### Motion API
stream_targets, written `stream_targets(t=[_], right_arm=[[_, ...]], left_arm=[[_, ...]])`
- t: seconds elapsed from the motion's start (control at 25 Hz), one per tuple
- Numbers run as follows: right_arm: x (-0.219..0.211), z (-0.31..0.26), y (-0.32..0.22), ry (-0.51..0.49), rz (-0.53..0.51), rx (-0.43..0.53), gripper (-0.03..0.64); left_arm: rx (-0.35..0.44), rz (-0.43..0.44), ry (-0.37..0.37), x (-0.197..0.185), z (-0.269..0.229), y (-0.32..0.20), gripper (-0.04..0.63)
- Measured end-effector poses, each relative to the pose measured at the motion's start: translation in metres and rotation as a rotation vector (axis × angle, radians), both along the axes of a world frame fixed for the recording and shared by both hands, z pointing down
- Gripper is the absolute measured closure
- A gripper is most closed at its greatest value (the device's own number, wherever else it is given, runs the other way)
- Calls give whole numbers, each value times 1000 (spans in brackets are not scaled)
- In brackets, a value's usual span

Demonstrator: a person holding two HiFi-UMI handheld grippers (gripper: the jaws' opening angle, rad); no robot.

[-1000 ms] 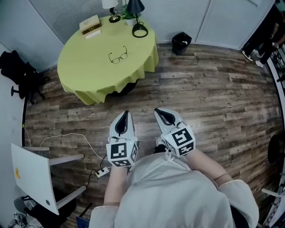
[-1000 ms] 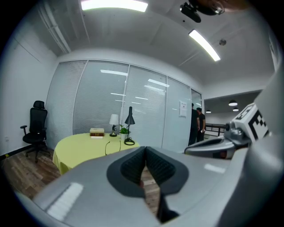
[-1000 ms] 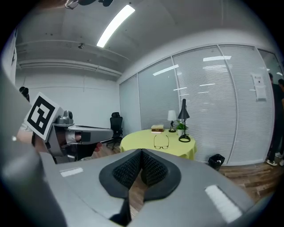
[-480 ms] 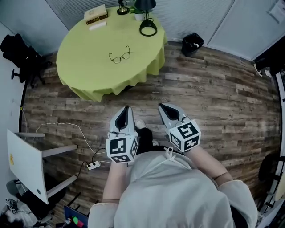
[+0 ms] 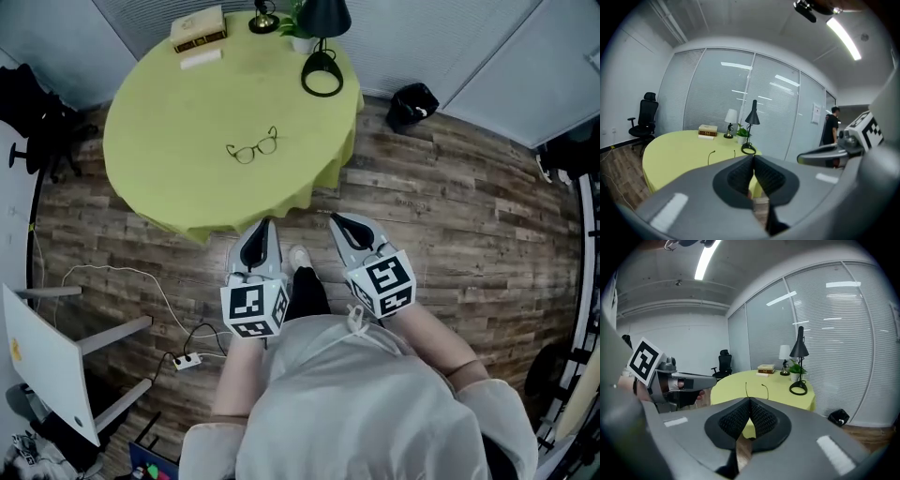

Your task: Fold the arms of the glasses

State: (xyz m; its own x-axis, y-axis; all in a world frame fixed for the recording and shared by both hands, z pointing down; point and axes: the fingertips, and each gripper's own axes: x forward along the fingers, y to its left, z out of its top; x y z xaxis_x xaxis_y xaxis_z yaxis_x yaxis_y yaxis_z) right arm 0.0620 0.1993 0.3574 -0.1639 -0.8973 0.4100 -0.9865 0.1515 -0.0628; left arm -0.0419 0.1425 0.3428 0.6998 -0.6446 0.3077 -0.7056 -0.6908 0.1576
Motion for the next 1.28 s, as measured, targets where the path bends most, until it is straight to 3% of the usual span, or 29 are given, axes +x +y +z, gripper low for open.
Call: stream_targets(t=[0.48,1.28], right_arm=[[49,13,-182,16,-75,-51,618],[62,98,-304,157,-403,-269,615]], left_arm=[[-27,-104,-18,27,4,-173,588],[-160,-363,-85,15,59,-263,589]])
